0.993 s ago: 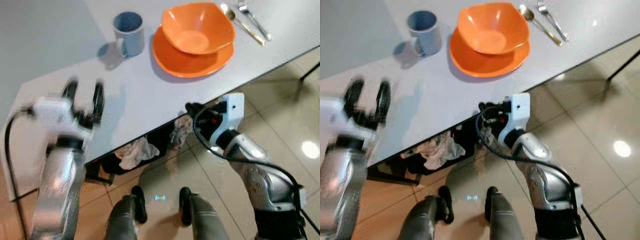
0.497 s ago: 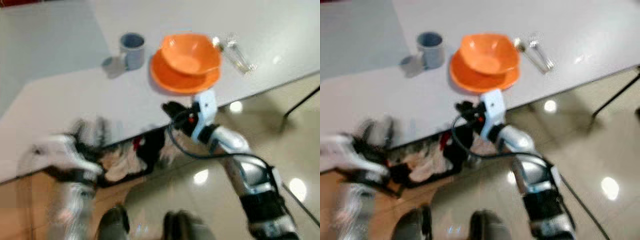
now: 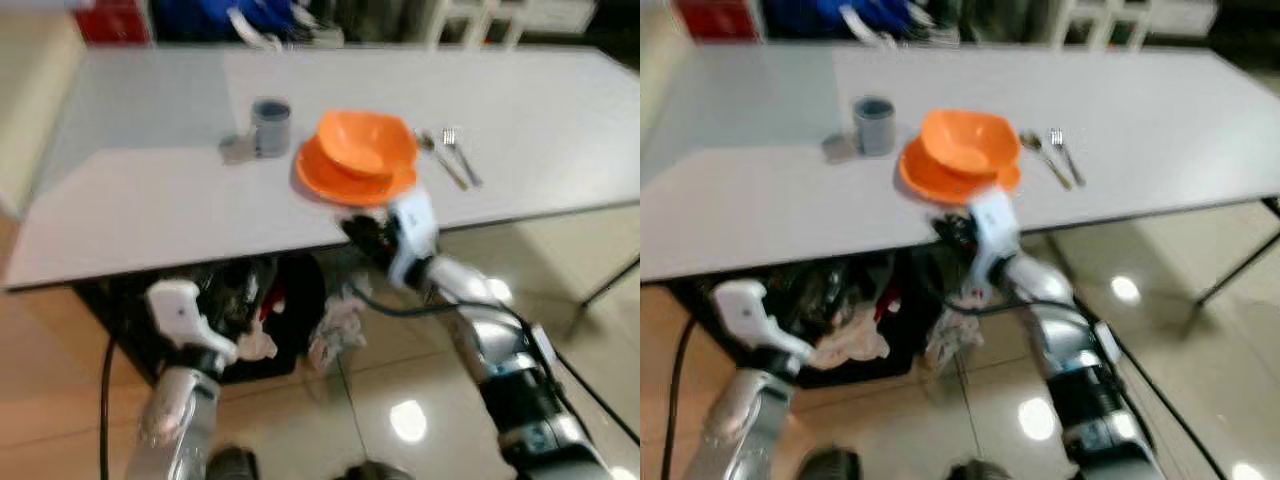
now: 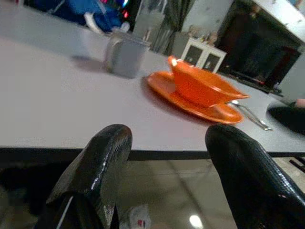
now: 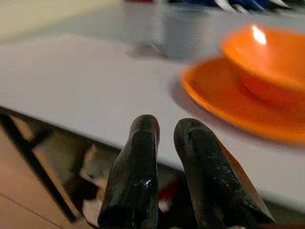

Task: Setting the table

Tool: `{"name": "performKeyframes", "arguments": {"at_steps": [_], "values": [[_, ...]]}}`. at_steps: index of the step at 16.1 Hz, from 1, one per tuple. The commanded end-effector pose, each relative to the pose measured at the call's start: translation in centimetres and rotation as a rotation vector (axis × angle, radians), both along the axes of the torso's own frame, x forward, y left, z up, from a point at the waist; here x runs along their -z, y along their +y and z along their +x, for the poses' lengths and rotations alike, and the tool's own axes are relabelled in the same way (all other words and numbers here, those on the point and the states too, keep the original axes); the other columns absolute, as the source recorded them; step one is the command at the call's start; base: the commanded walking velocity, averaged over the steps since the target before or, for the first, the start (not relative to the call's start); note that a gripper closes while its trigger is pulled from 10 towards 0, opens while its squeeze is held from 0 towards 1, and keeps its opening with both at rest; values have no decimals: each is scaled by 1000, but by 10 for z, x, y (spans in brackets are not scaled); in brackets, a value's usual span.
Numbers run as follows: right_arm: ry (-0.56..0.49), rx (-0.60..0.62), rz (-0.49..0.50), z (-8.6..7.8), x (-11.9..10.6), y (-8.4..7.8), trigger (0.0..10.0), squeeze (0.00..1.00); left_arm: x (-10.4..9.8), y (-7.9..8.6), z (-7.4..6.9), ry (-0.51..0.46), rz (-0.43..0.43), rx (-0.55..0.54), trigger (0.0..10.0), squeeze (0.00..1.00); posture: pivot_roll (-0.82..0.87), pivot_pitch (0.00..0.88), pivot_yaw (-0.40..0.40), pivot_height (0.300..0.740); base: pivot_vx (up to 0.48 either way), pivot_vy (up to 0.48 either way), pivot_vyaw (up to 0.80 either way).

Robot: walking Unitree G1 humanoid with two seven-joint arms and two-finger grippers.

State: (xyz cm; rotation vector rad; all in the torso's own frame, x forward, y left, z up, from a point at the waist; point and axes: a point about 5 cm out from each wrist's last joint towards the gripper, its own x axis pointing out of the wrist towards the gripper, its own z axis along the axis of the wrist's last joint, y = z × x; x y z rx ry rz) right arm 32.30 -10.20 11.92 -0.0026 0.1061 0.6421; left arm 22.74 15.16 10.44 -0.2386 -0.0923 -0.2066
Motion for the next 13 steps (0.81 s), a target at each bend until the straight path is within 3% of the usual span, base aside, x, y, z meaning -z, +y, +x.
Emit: {"name": "performKeyframes", "arguments": {"at_steps": [1, 3, 6, 8, 10, 12, 13], "values": [[53, 56, -20, -3, 21, -9, 10000, 0, 10, 3, 2, 36, 22, 8, 10000, 0, -116, 54, -57, 740, 0, -458, 769], [102, 78, -82, -8, 41, -17, 10000, 0, 15, 5, 2, 56, 24, 14, 10000, 0, -118, 63, -47, 740, 0, -458, 750], [298, 301, -144, -25, 95, -56, 10000, 0, 40, 15, -1, 149, 55, 9, 10000, 0, -116, 109, -18, 740, 0, -456, 0], [372, 369, -193, -37, 116, -70, 10000, 0, 53, 22, -4, 200, 70, 3, 10000, 0, -113, 123, -5, 740, 0, -454, 0], [516, 473, -281, -66, 149, -89, 10000, 0, 86, 46, -10, 330, 90, -41, 10000, 0, -109, 127, 21, 740, 0, -454, 0], [595, 512, -325, -84, 164, -99, 10000, 0, 103, 62, -14, 410, 106, -82, 10000, 0, -110, 125, 25, 740, 0, -452, 0], [666, 553, -372, -103, 177, -109, 10000, 0, 117, 74, -20, 481, 103, -118, 10000, 0, -119, 125, 27, 740, 0, -450, 0]]}}
